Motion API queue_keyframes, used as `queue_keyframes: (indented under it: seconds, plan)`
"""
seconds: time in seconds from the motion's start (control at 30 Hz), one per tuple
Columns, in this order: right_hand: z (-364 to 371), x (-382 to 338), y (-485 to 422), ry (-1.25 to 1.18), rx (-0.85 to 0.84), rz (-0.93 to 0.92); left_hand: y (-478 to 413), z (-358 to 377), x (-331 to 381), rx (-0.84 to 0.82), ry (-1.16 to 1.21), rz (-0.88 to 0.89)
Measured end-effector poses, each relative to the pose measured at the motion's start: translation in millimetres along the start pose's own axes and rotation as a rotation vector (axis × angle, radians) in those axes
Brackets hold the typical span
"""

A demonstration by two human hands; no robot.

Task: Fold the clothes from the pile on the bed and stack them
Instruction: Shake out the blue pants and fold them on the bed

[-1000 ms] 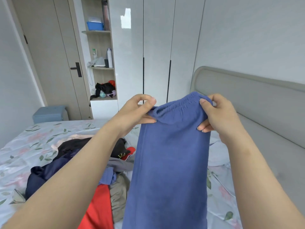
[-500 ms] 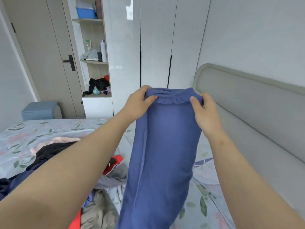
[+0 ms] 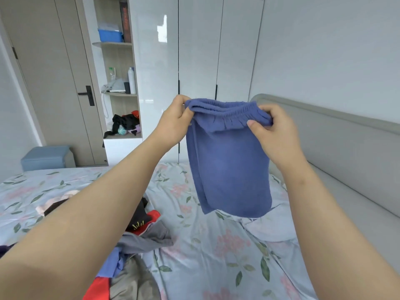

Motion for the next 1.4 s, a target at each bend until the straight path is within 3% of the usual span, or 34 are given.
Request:
queue_keyframes:
  seconds: [0.13, 0.27, 0.53, 0.7, 0.83, 1.13, 1.4]
  plan:
    - [3, 7, 55, 0.207, -0.13, 0.158, 58, -4, -13, -0.167, 0.02, -0.076]
    - [12, 13, 123, 0.233, -0.267, 0.356, 132, -11, -34, -0.4, 0.022, -0.247]
    - [35, 32, 260, 0.296, -0.785, 0.724, 261, -21, -88, -0.798, -0.001, -0.604]
    - [45, 62, 311, 0.32, -0.937, 0.841, 306, -15, -115, -0.906, -0.042, -0.709]
    - [48, 89, 321, 0.289, -0.904, 0.922, 314, -3, -135, -0.858, -0.013, -0.801]
    - [64, 192, 278, 0.172, -0.63, 1.094, 262, 73, -201, -0.636, 0.036, -0.951]
    - [97, 325, 217, 0.214, -0.319, 1.061, 205, 172, -295, -0.39, 0.006, -0.916]
Point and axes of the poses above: each hand's wrist, its own y-axis away from the middle knuckle, its own z-axis out of the palm, x = y × z, the point moved 3 cm from there along -y, towards the middle knuckle, and after that the axes turned 2 degrees about z, right-handed, at the moved point
